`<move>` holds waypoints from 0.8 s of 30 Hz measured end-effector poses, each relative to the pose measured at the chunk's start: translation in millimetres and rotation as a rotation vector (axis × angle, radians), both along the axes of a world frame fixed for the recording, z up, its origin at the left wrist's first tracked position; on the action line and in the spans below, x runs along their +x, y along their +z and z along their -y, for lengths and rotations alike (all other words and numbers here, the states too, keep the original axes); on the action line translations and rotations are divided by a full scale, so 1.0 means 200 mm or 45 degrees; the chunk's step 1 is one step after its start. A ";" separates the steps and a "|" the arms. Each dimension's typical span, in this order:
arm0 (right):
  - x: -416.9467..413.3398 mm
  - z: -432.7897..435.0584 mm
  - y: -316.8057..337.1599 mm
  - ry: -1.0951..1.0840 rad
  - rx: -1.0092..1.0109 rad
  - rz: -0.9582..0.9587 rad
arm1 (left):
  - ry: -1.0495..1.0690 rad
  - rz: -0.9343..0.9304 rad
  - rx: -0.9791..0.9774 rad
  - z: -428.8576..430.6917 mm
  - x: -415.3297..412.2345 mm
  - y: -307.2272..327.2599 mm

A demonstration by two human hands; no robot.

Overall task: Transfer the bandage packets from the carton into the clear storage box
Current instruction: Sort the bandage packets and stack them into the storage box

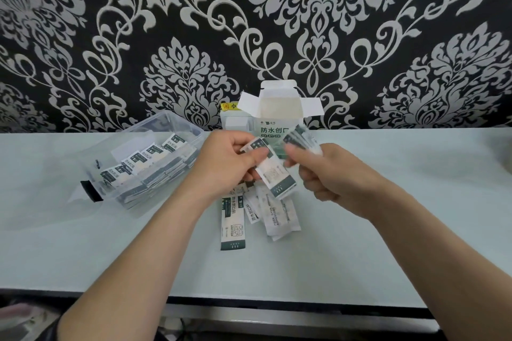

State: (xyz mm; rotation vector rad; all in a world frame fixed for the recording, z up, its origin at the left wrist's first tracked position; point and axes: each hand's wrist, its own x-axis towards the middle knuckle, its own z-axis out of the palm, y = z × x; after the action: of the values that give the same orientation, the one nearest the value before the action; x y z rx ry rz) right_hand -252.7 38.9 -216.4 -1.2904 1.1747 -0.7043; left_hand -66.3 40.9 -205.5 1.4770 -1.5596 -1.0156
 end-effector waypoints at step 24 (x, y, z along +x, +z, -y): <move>0.15 -0.07 0.04 0.106 0.456 0.363 | 0.019 0.086 -0.421 -0.03 -0.09 -0.03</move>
State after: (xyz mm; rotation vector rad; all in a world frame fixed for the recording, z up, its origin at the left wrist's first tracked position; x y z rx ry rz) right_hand -223.0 53.5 -208.3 -0.9005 0.9565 -0.5645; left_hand -84.4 46.4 -212.2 1.2998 -1.6690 -0.6650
